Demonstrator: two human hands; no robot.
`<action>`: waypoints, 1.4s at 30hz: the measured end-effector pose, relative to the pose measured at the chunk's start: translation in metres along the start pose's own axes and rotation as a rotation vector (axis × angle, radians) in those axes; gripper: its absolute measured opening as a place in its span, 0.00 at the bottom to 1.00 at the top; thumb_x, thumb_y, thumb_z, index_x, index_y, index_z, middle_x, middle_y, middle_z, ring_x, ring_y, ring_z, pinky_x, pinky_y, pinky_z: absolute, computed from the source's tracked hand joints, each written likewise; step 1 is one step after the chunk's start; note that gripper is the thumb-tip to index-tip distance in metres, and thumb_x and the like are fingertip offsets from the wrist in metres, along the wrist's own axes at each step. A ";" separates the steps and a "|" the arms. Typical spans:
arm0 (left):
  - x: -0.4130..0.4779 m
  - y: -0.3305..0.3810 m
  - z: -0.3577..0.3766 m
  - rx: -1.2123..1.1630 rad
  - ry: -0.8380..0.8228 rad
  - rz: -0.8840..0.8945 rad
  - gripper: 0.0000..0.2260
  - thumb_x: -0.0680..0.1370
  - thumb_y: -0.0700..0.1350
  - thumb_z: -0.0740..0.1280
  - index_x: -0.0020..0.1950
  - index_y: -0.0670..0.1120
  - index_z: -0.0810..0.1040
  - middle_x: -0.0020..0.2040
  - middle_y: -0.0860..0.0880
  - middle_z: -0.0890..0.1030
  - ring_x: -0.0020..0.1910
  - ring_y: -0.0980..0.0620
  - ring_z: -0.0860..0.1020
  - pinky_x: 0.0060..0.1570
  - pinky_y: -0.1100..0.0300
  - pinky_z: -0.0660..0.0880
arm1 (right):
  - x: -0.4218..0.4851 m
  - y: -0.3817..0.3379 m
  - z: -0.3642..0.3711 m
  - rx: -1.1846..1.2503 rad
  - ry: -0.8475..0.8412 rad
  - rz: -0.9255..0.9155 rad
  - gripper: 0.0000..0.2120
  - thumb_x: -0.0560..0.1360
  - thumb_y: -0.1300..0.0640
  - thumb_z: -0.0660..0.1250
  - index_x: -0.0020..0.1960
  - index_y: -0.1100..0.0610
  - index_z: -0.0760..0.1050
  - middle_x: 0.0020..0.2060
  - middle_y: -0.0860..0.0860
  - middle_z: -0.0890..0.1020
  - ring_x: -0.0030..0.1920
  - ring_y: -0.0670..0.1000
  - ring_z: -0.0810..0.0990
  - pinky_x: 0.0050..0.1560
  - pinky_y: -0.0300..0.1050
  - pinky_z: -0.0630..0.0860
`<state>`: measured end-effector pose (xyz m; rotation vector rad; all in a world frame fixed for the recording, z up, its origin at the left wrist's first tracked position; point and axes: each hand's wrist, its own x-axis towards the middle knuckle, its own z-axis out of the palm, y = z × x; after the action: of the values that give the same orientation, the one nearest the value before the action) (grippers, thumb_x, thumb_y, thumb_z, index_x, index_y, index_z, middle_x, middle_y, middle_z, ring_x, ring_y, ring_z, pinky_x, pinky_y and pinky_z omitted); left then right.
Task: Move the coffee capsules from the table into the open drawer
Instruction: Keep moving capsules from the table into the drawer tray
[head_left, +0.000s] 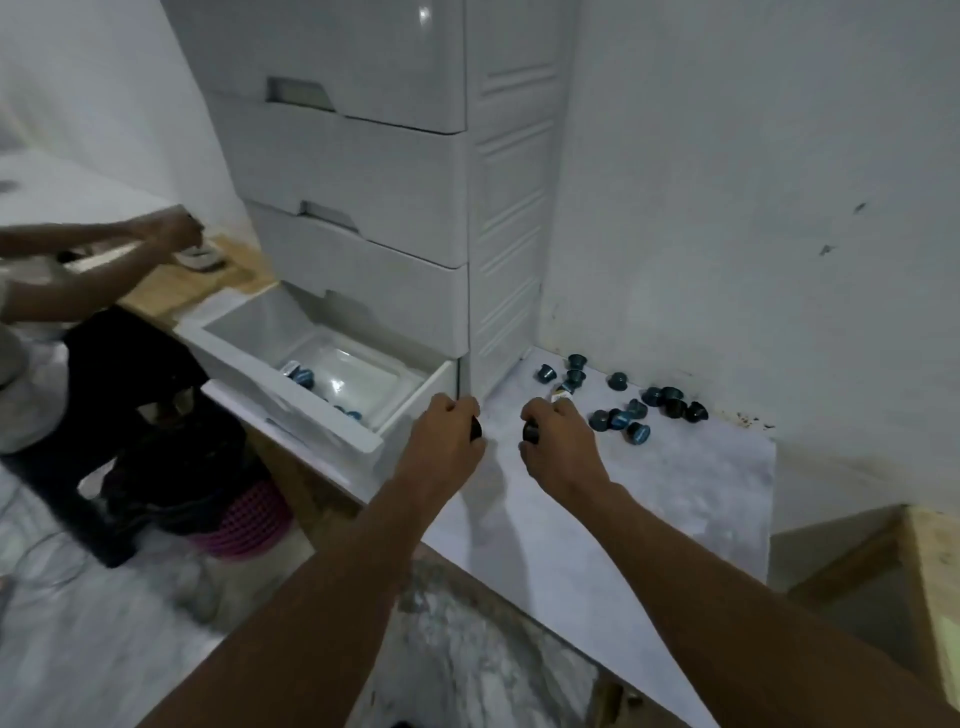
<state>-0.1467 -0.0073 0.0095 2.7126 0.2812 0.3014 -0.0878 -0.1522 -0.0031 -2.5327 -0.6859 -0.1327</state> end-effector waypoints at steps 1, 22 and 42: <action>-0.002 -0.010 -0.009 0.000 0.022 -0.022 0.11 0.76 0.45 0.65 0.57 0.44 0.73 0.53 0.44 0.74 0.49 0.45 0.76 0.50 0.58 0.72 | 0.004 -0.012 0.004 0.013 0.000 -0.009 0.12 0.71 0.65 0.65 0.54 0.62 0.72 0.46 0.60 0.74 0.46 0.60 0.74 0.41 0.47 0.69; 0.067 -0.244 -0.122 -0.188 0.170 -0.195 0.20 0.71 0.52 0.72 0.60 0.46 0.78 0.52 0.47 0.80 0.50 0.49 0.78 0.46 0.62 0.71 | 0.131 -0.210 0.117 0.179 0.101 0.099 0.08 0.69 0.57 0.71 0.40 0.58 0.72 0.38 0.53 0.77 0.38 0.51 0.73 0.31 0.34 0.60; 0.231 -0.335 -0.096 0.065 -0.370 0.042 0.20 0.72 0.51 0.71 0.63 0.50 0.76 0.58 0.50 0.79 0.54 0.52 0.76 0.47 0.67 0.66 | 0.262 -0.175 0.220 0.152 -0.190 0.181 0.18 0.69 0.58 0.74 0.57 0.58 0.77 0.51 0.56 0.76 0.52 0.55 0.75 0.45 0.39 0.65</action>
<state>-0.0005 0.3843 -0.0006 2.7715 0.1287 -0.2020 0.0442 0.2043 -0.0573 -2.4645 -0.5126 0.2174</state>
